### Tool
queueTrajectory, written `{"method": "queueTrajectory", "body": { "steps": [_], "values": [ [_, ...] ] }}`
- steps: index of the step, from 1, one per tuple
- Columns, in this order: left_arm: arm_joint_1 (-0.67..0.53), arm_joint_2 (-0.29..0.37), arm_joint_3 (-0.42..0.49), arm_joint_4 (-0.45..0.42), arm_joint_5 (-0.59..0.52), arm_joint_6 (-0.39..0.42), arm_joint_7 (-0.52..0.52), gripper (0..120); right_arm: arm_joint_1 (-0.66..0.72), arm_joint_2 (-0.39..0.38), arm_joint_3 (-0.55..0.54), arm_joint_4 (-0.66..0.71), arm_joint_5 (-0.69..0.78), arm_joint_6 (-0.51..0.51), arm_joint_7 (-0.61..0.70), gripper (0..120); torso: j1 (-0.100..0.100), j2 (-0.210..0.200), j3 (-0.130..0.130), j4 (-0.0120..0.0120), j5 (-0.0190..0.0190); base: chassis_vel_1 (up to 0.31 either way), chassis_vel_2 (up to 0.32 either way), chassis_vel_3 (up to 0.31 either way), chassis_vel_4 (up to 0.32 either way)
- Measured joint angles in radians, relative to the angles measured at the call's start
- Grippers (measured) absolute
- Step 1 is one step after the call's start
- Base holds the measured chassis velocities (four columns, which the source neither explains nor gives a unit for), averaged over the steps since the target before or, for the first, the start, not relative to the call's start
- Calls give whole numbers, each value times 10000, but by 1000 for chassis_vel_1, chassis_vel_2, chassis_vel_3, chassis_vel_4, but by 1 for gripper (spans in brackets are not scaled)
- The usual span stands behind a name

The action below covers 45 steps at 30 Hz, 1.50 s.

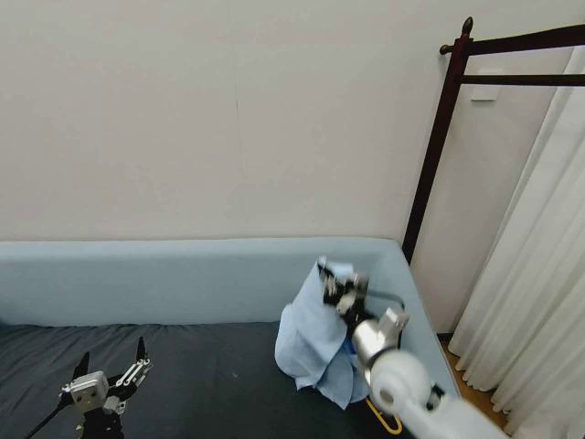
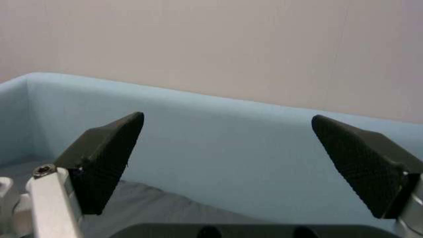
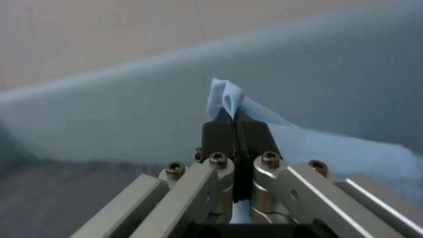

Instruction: Pick up the clothes from the sofa and hang them on the clothes hanger.

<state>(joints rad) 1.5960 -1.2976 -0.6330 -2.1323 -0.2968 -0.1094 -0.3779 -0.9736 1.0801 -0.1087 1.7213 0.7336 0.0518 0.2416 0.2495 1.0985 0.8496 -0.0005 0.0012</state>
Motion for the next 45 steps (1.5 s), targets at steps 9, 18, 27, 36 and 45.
{"method": "queueTrajectory", "body": {
  "steps": [9, 18, 27, 36, 45],
  "values": [
    [169, -40, -62, -232, 94, 2, 0, 100, -1528, 853, 208, -1731, -833, -318, -7, 0, 0, 0, 1, 2, -3, 0, 0, 0, 0],
    [122, -137, -51, -179, 145, 4, 1, 100, -2345, 669, -329, -105, -429, -1099, 23, 25, 0, 0, 2, 2, -3, 0, 0, 0, 0],
    [77, -157, -175, -179, 136, 2, -3, 100, -2153, 418, 430, 1477, 1880, -2229, 883, 68, 2, 0, 2, 1, -3, 0, 0, 0, 0],
    [91, -173, -191, -104, 161, -17, -21, 100, -148, 1148, 2348, -1149, 3443, -3098, 1888, 98, 4, -1, 3, 1, -1, 0, 0, 0, 0],
    [116, -49, -481, -31, 83, -27, -65, 100, 1619, 2144, 3439, -4061, 3667, -4230, 1858, 100, 4, -1, 4, 3, -2, 0, 0, 0, 0]
  ]
}}
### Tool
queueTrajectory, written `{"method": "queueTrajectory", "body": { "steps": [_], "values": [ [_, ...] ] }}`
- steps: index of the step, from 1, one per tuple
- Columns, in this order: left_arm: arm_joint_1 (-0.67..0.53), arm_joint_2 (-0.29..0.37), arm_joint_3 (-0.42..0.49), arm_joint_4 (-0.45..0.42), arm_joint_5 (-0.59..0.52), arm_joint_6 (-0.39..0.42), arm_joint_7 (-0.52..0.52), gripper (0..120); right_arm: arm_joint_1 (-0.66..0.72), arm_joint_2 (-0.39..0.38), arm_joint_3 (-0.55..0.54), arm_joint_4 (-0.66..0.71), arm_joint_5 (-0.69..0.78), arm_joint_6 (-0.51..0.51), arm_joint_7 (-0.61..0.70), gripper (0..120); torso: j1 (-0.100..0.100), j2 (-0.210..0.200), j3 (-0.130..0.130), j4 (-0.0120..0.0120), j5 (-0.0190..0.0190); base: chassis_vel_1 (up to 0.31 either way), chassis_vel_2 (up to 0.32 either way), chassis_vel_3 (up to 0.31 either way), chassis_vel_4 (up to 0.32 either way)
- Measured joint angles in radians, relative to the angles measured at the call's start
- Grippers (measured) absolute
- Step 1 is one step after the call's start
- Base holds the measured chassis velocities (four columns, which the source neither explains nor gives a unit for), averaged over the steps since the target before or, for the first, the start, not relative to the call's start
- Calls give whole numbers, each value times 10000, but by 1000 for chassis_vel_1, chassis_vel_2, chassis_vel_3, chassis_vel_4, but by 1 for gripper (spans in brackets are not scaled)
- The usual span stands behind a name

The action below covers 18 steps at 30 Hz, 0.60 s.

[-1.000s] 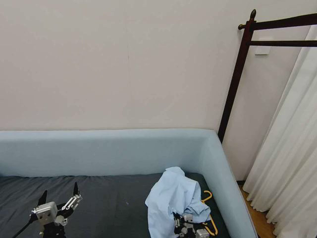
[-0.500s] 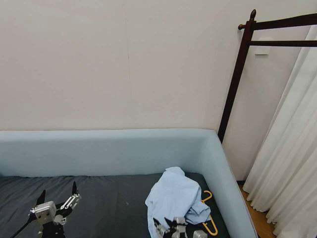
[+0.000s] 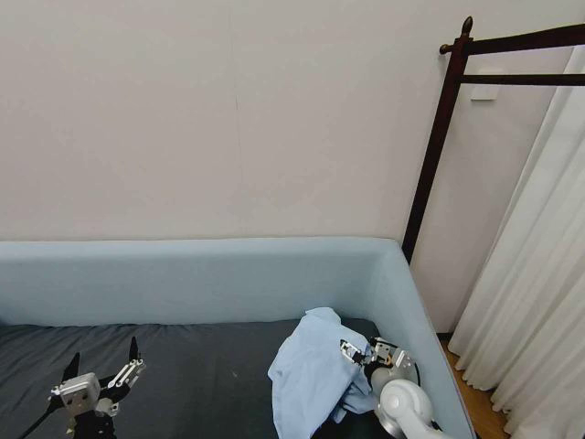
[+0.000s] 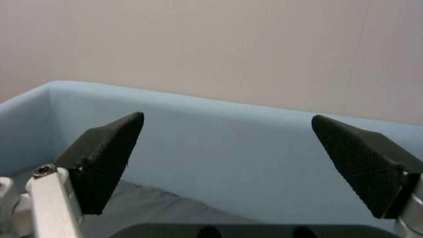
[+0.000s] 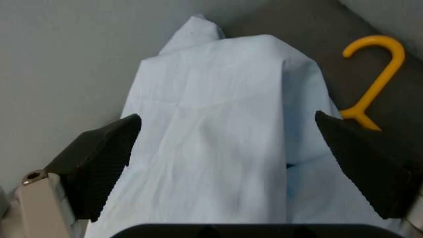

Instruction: Pick up the clothes from the sofa and hang them on the clothes hanger.

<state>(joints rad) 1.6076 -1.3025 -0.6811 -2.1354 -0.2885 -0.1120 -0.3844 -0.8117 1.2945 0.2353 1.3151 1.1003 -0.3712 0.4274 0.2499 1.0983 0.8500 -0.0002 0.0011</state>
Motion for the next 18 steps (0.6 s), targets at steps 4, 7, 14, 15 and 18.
{"method": "queueTrajectory", "body": {
  "steps": [4, 7, 14, 15, 18],
  "values": [
    [-19, 0, -11, 71, -7, -4, -10, 100, 332, 283, 296, -754, -137, -227, -400, 99, 0, 0, 0, 0, 0, 0, 0, 0, 0],
    [-44, -22, 29, 119, 4, -5, -12, 100, 495, 380, 494, -1365, -724, -224, -1478, 89, 0, 0, 0, 0, -1, 0, 0, 0, 0],
    [-121, -24, 66, 213, 17, -5, -12, 100, 522, 247, 486, -1734, -1240, 49, -2013, 64, 0, 0, -1, -2, 0, 0, 0, 0, 0],
    [-121, -24, 66, 213, 17, -5, -12, 100, 522, 247, 486, -1734, -1240, 49, -2013, 64, 0, 0, -1, -2, 0, 0, 0, 0, 0],
    [-150, -58, 157, 236, 49, -5, -12, 100, 479, 207, 397, -1728, -1319, 420, -2132, 49, 0, 0, -1, -1, -1, 0, 0, 0, 0]
  ]
}}
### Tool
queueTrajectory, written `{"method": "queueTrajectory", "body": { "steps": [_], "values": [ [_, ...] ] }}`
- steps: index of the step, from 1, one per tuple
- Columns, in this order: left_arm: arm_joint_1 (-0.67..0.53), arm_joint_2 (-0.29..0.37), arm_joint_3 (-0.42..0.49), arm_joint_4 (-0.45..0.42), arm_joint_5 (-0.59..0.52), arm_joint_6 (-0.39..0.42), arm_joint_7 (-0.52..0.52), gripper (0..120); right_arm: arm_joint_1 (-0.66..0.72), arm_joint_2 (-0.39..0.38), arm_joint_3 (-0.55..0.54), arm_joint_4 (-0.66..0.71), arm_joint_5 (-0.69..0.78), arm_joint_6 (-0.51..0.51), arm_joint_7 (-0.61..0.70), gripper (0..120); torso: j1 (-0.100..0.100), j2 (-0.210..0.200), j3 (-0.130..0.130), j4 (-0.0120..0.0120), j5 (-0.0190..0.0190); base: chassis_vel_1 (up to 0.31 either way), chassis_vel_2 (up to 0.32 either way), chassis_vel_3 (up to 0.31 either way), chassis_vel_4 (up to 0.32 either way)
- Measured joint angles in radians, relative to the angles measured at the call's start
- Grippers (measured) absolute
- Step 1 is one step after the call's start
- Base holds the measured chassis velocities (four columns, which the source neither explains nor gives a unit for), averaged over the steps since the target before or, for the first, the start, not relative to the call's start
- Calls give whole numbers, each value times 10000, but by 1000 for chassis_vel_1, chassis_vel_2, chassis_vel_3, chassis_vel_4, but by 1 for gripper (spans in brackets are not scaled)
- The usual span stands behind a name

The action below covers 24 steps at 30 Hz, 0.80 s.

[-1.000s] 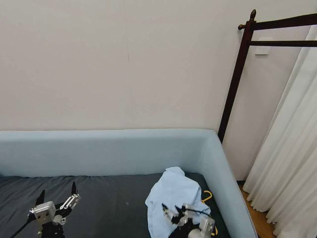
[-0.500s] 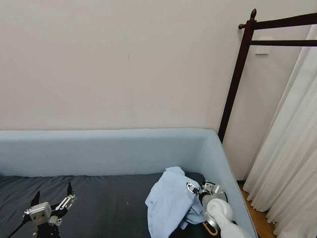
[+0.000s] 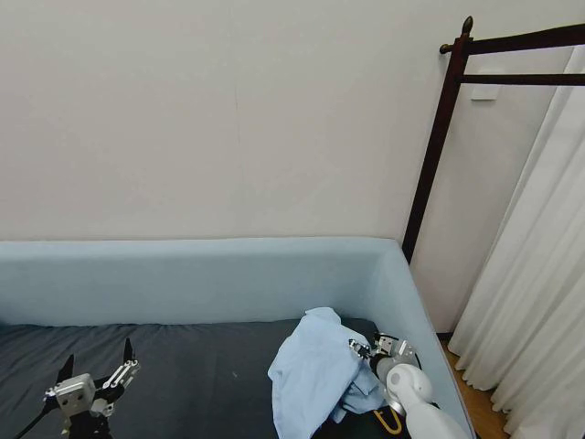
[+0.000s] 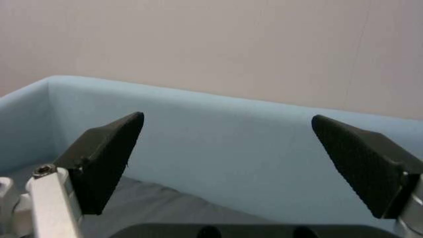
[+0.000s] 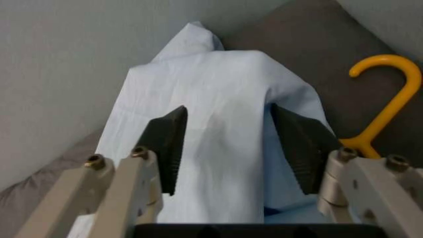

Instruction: Pick up the clothes from the sofa and hang them on the clothes hanger.

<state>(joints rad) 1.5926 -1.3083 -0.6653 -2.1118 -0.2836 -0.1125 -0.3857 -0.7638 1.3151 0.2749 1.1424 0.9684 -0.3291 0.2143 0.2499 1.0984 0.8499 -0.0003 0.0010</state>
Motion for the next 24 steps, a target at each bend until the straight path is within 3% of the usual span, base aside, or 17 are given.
{"method": "queueTrajectory", "body": {
  "steps": [14, 24],
  "values": [
    [-38, 61, 33, 156, 2, -27, -46, 100, -230, -35, -325, 19, -790, 854, -673, 0, -2, 1, 0, 0, 1, 0, 0, 0, 0],
    [-203, 160, 19, 300, -93, -79, -74, 100, -491, -244, -403, 535, -564, 1818, -1546, 0, -2, 0, 0, -1, 1, 0, 0, 0, 0]
  ]
}}
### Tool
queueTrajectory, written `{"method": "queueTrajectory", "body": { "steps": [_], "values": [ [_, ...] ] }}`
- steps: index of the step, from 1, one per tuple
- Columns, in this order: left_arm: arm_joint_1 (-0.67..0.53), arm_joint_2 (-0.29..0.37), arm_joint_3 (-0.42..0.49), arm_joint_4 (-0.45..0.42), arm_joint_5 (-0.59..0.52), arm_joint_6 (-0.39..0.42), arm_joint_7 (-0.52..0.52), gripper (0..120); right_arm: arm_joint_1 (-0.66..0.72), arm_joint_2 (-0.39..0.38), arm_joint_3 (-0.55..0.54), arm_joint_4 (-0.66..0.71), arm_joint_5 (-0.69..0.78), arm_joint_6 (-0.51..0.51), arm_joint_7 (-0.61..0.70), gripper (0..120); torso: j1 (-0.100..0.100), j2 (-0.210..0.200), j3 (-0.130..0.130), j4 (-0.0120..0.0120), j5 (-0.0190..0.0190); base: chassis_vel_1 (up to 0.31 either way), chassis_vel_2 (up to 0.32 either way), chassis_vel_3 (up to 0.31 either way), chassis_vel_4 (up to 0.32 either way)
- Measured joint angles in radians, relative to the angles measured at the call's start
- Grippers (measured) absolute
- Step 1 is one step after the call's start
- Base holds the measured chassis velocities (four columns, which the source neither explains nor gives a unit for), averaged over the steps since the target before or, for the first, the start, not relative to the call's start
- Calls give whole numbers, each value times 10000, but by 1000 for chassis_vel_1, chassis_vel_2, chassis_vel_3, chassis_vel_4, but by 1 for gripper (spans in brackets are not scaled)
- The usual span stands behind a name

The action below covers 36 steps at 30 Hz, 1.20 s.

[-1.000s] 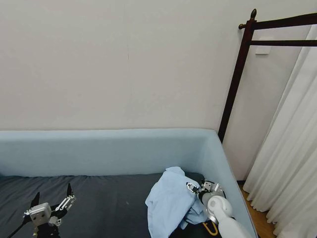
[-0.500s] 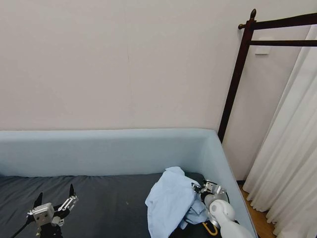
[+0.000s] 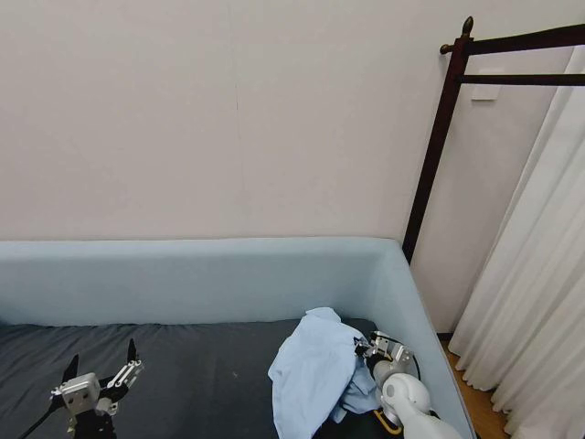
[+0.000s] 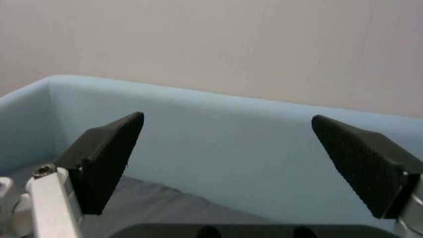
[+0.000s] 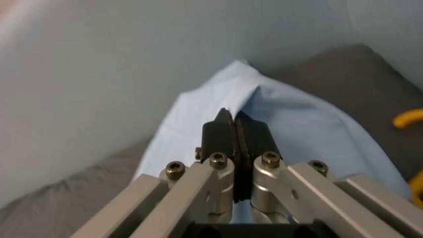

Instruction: Pick up the clothes from the sofa and hang them on the clothes hanger.

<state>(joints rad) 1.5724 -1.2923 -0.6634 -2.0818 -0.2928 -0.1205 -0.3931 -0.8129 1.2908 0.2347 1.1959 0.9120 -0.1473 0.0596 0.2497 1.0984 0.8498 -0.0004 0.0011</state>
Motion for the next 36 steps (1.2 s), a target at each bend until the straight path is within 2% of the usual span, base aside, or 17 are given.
{"method": "queueTrajectory", "body": {
  "steps": [3, 4, 6, 7, 10, 16, 18, 22, 26, 30, 32, 36],
  "values": [
    [8, 11, -5, 19, -7, -65, -17, 100, -80, -247, -302, 559, 382, 1108, -652, 0, 0, 0, 0, -1, 0, 0, 0, 0, 0],
    [8, 11, -5, 19, -7, -65, -17, 100, -80, -247, -302, 559, 382, 1108, -652, 0, 0, 0, 0, -1, 0, 0, 0, 0, 0],
    [-14, 19, -5, 69, -9, -98, -30, 100, -55, -488, -706, 1360, 801, 1699, -918, 0, 0, 0, 0, 0, 0, 0, 0, 0, 0],
    [-14, 19, -5, 69, -9, -98, -30, 100, -55, -488, -706, 1360, 801, 1699, -918, 0, 0, 0, 0, 0, 0, 0, 0, 0, 0],
    [-66, 21, 48, 141, -18, -121, -33, 100, 349, -898, -1455, 2815, 1478, 2255, -971, 0, 0, 1, 0, 2, -1, 0, 0, 0, 0],
    [-113, 31, 68, 373, -25, -204, -34, 100, 1159, -1409, -2358, 3959, 1866, 2607, -981, 0, 0, 0, 0, 1, -1, 0, 0, 0, 0],
    [-137, 40, 53, 451, -46, -239, -34, 100, 1830, -1674, -2798, 4389, 2098, 2725, -978, 0, -1, 1, 0, 2, -2, 0, 0, 0, 0],
    [-156, 62, 29, 480, -83, -255, -34, 100, 2725, -1910, -3088, 4446, 2379, 2797, -1034, 0, 0, 0, 1, 2, -1, 0, 0, 0, 0],
    [-170, 103, -68, 481, -197, -257, -33, 100, 4549, -2302, -3361, 4026, 2963, 2866, -1132, 0, 1, 0, 1, 2, -2, 0, 0, 0, 0],
    [-186, 132, -130, 481, -238, -256, -32, 100, 5434, -2512, -3462, 3944, 3249, 2868, -1139, 0, 1, 0, 0, 0, -1, 0, 0, 0, 0],
    [-198, 132, -136, 486, -239, -257, -32, 100, 5623, -2548, -3515, 3886, 3194, 2898, -1200, 0, 0, 1, -1, 1, -2, 0, 0, 0, 0],
    [-151, 82, -64, 449, -195, -269, -31, 100, 5561, -2815, -3770, 2886, 2076, 3345, -2441, 0, 1, 0, 1, 4, 0, 0, 0, 0, 0]
  ]
}}
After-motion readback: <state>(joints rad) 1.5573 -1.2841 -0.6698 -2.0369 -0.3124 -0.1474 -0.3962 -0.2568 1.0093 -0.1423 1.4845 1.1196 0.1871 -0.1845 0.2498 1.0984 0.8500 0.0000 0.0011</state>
